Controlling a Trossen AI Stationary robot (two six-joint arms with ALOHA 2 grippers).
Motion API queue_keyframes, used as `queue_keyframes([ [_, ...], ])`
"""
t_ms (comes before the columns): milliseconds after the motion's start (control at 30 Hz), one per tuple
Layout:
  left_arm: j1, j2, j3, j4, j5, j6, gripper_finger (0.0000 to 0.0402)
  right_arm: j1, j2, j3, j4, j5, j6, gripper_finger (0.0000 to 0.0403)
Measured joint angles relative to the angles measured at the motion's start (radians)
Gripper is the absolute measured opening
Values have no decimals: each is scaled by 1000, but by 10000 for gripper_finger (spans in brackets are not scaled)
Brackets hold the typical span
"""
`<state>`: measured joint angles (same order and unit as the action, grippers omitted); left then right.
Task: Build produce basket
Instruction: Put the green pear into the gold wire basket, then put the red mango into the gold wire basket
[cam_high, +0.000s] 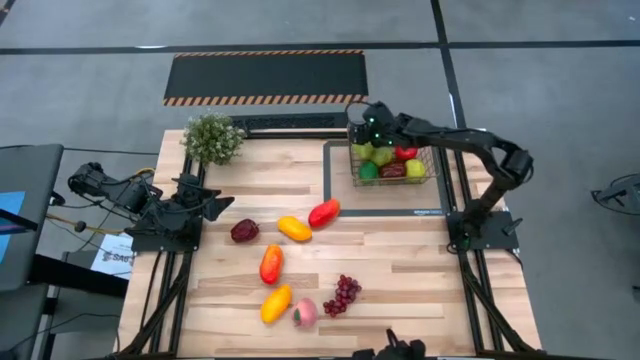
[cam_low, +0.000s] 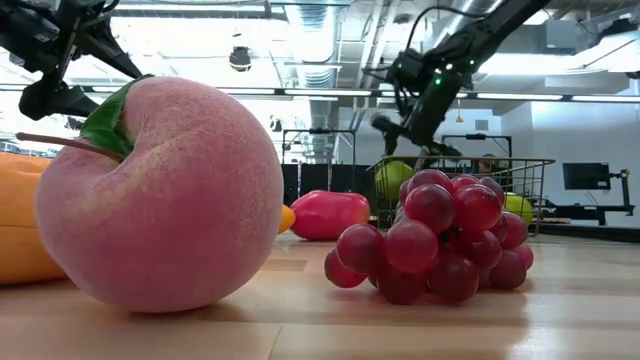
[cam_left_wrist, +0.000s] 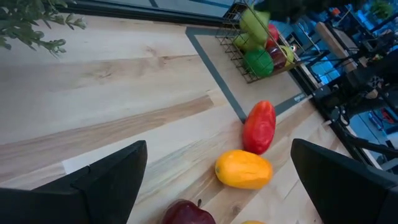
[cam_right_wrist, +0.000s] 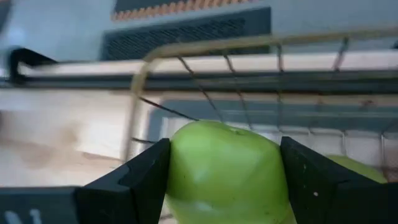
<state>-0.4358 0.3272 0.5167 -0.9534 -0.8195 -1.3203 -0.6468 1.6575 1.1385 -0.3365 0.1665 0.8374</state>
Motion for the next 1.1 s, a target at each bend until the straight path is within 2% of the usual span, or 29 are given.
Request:
queue_keyframes([
  [300, 0, 0, 0, 1, 0, -12, 385, -9, 40, 2, 42, 0, -7, 279],
  [600, 0, 0, 0, 1, 0, -11, 385, -24, 36, 2, 40, -45, -22, 376],
  [833, 0, 0, 0, -3, -2, -9, 385, -35, -49, 3, 35, -42, -10, 390],
  [967, 0, 0, 0, -3, -4, 1, 385, -27, -147, 3, 44, -132, -72, 386],
  [1100, 0, 0, 0, -3, -5, 8, 385, 75, -220, 3, 40, -258, -198, 385],
])
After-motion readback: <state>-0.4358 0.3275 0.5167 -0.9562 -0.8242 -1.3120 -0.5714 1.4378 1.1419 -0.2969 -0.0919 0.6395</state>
